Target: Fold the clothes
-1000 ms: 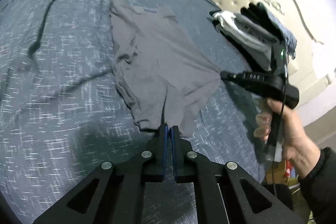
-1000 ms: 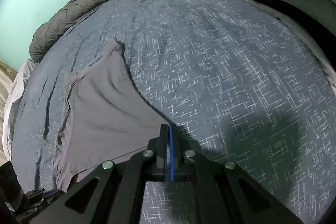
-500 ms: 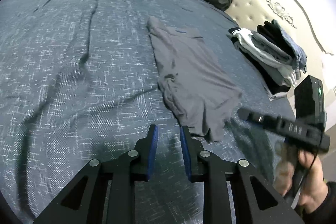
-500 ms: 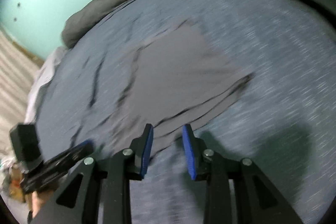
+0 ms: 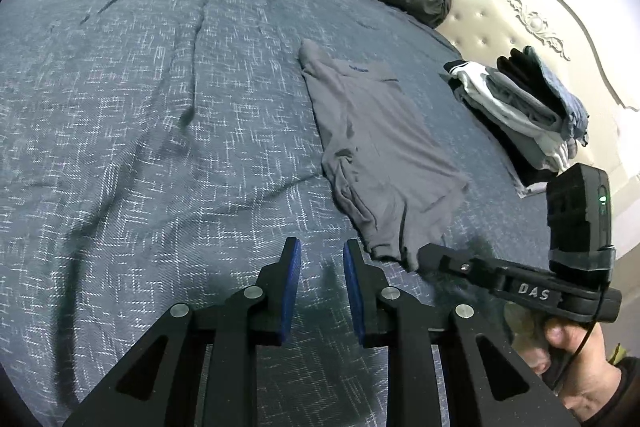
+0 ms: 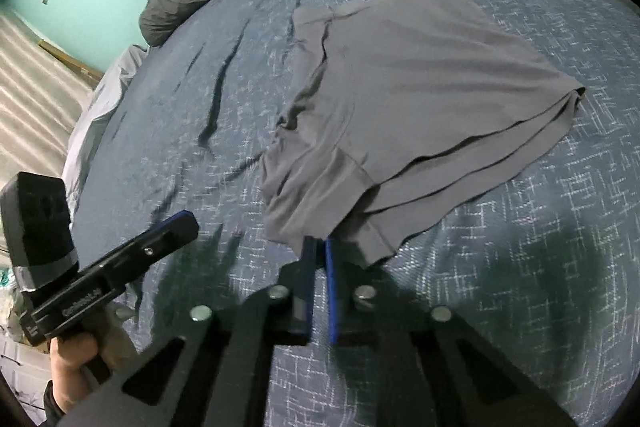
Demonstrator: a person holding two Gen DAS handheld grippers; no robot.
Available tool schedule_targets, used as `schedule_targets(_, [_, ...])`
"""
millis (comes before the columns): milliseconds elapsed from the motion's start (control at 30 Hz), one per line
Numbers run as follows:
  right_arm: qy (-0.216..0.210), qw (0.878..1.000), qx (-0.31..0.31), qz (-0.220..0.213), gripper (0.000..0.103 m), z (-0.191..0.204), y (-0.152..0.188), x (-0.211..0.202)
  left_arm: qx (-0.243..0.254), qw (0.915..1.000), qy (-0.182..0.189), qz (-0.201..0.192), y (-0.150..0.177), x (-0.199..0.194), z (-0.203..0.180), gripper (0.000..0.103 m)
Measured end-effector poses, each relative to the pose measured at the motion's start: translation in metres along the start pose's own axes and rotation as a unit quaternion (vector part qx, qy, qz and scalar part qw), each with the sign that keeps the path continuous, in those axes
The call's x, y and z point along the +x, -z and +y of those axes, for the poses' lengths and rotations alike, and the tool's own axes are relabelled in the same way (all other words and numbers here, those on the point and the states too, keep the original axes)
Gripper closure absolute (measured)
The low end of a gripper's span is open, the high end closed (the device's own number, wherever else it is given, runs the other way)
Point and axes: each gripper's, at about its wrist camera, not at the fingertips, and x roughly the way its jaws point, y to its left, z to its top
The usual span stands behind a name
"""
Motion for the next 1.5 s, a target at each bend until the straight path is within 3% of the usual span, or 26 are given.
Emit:
schedule_targets(200, [0.009, 1.0, -0.017, -0.011, 0.103, -0.005, 0.001, -0.019, -0.001, 1.0, -0.001, 0.001, 0.001, 0.002, 0.0, 0.079])
schedule_targets(433, [0.057, 0.997, -0.043, 0.012, 0.103, -0.012, 0.005, -0.024, 0.0, 1.0, -0.003, 0.002, -0.001, 0.004, 0.0, 0.079])
schedule_targets(767, [0.033, 0.999, -0.024, -0.001, 0.101, -0.016, 0.011, -0.02, -0.005, 1.0, 0.002, 0.001, -0.01, 0.015, -0.005, 0.079])
schedule_targets(800, [0.031, 0.999, -0.028, -0.003, 0.1, -0.013, 0.012, -0.021, -0.006, 1.0, 0.002, 0.001, -0.011, 0.016, -0.005, 0.079])
schedule_targets(900, [0.033, 0.998, -0.054, -0.004, 0.075, 0.001, 0.017, -0.017, -0.006, 1.0, 0.002, 0.001, -0.011, 0.017, -0.006, 0.079])
schedule_targets(933, [0.036, 0.998, -0.06, -0.003, 0.073, 0.005, 0.018, -0.013, -0.006, 1.0, 0.001, 0.001, -0.011, 0.016, -0.005, 0.079])
schedule_targets(1100, [0.064, 0.996, -0.066, -0.001, 0.074, 0.006, 0.015, 0.002, -0.011, 0.9999, -0.003, -0.001, -0.01, 0.013, -0.001, 0.079])
schedule_targets(1133, [0.072, 0.995, -0.072, -0.002, 0.087, 0.007, 0.015, 0.003, -0.012, 0.9999, -0.003, -0.002, -0.01, 0.012, 0.0, 0.079])
schedule_targets(1200, [0.094, 0.991, -0.093, -0.007, 0.099, 0.013, 0.015, 0.0, -0.013, 0.9999, -0.003, -0.004, -0.011, 0.011, 0.001, 0.079])
schedule_targets(1500, [0.176, 0.967, -0.184, -0.011, 0.101, 0.028, 0.013, -0.026, -0.013, 0.9998, -0.004, -0.011, -0.012, 0.004, 0.004, 0.079])
